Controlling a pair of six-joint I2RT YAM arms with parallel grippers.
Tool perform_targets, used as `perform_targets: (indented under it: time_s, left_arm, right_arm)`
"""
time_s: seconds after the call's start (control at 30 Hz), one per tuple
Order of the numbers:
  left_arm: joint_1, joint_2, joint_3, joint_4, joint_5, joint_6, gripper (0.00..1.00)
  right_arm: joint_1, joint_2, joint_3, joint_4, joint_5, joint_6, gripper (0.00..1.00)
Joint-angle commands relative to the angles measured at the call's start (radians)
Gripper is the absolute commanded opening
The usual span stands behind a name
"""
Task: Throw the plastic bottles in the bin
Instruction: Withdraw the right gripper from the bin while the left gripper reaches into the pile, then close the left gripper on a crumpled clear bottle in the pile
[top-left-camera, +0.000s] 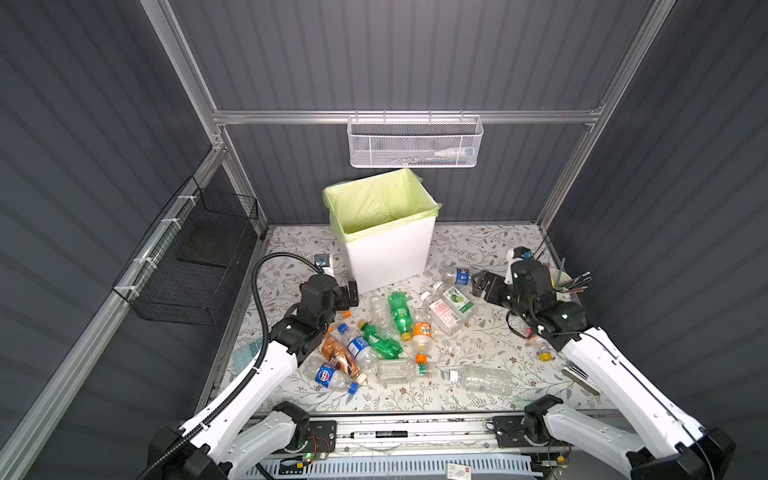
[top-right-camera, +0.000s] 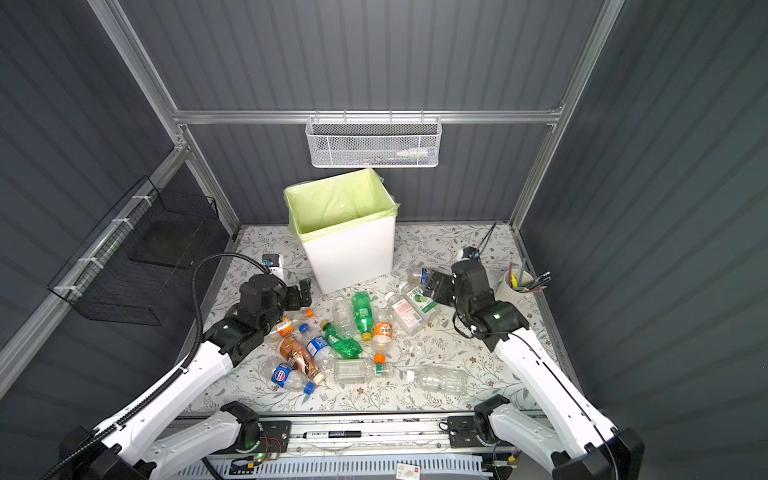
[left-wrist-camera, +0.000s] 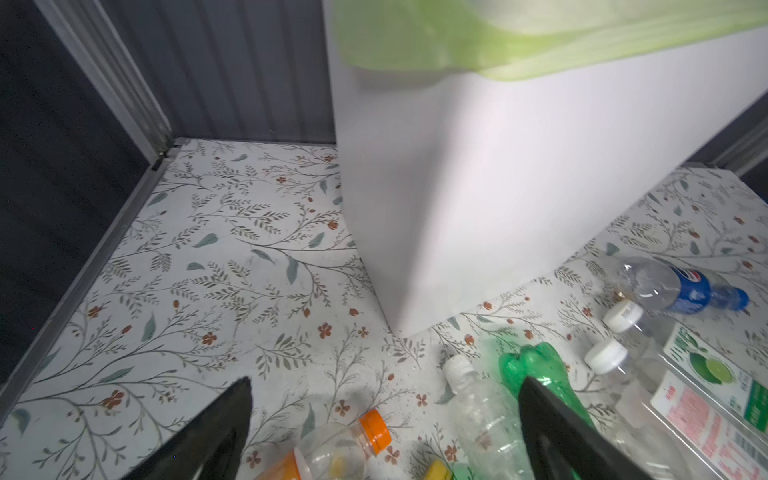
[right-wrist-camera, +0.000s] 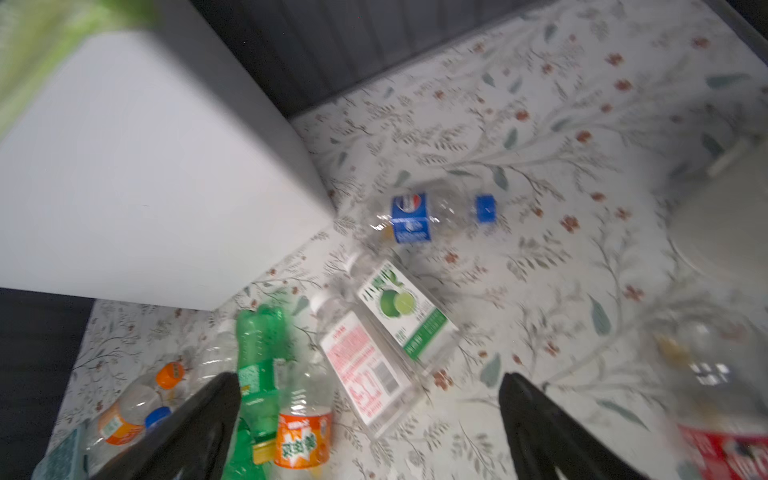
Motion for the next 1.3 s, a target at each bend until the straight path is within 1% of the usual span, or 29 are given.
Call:
perform_targets:
  time_s: [0.0,0.07,0.17,0.27,0.33,0.4,0.47,0.5,0.6,0.67,0.73,0.8,0.93,1.03,1.1,1.27]
  left_arm:
    - [-0.098,0.026,0.066,0.014,-0.036,0.126,1.00]
    - [-0.134,0.050,0.084,0.006,-0.058,0.153,1.00]
    - [-0.138,0.068,0.082,0.024,-0.036,0.150,1.00]
    - [-0.139,0.078,0.062,0.058,-0.022,0.139,1.00]
    - [-0.143,0.088,0.060,0.070,-0.002,0.140,1.00]
    - [-0.156,0.102,0.066,0.074,0.025,0.167,1.00]
    - [-0.196,0.129,0.087,0.062,0.043,0.222,1.00]
    - [-0.229,0.150,0.108,0.048,0.042,0.259,1.00]
    - [-0.340,0.237,0.185,-0.002,0.046,0.357,1.00]
    - [-0.420,0.312,0.241,-0.018,0.071,0.404,1.00]
    - [-0.500,0.401,0.307,-0.025,0.118,0.443,1.00]
    - [-0.577,0.486,0.375,-0.035,0.175,0.465,1.00]
    - [-0.706,0.693,0.532,-0.086,0.253,0.505,1.00]
    - [-0.771,0.827,0.667,-0.149,0.306,0.520,1.00]
    - [-0.797,0.899,0.730,-0.191,0.327,0.527,0.99]
    - [-0.836,1.048,0.856,-0.317,0.349,0.547,0.96]
  right_arm:
    - [-0.032,-0.117,-0.055,-0.139,0.073,0.187,0.99]
    - [-0.033,-0.177,-0.075,-0.241,0.096,0.289,0.99]
    - [-0.032,-0.255,-0.090,-0.368,0.105,0.417,0.99]
    - [-0.032,-0.280,-0.104,-0.451,0.036,0.511,0.99]
    - [-0.032,-0.275,-0.124,-0.449,-0.009,0.507,0.99]
    - [-0.032,-0.271,-0.132,-0.464,0.027,0.501,0.99]
    - [-0.034,-0.280,-0.147,-0.456,0.073,0.489,0.99]
    - [-0.036,-0.292,-0.153,-0.449,0.096,0.478,0.99]
    - [-0.075,-0.322,-0.173,-0.405,0.112,0.395,0.99]
    - [-0.139,-0.328,-0.188,-0.370,0.079,0.315,0.99]
    - [-0.224,-0.331,-0.209,-0.322,0.008,0.237,0.99]
    - [-0.283,-0.328,-0.226,-0.273,-0.042,0.165,0.99]
    - [-0.348,-0.310,-0.236,-0.172,-0.098,0.038,0.99]
    - [-0.388,-0.294,-0.236,-0.124,-0.109,-0.015,0.99]
    - [-0.415,-0.287,-0.240,-0.095,-0.117,-0.037,0.99]
    - [-0.513,-0.289,-0.258,-0.046,-0.166,-0.072,0.99]
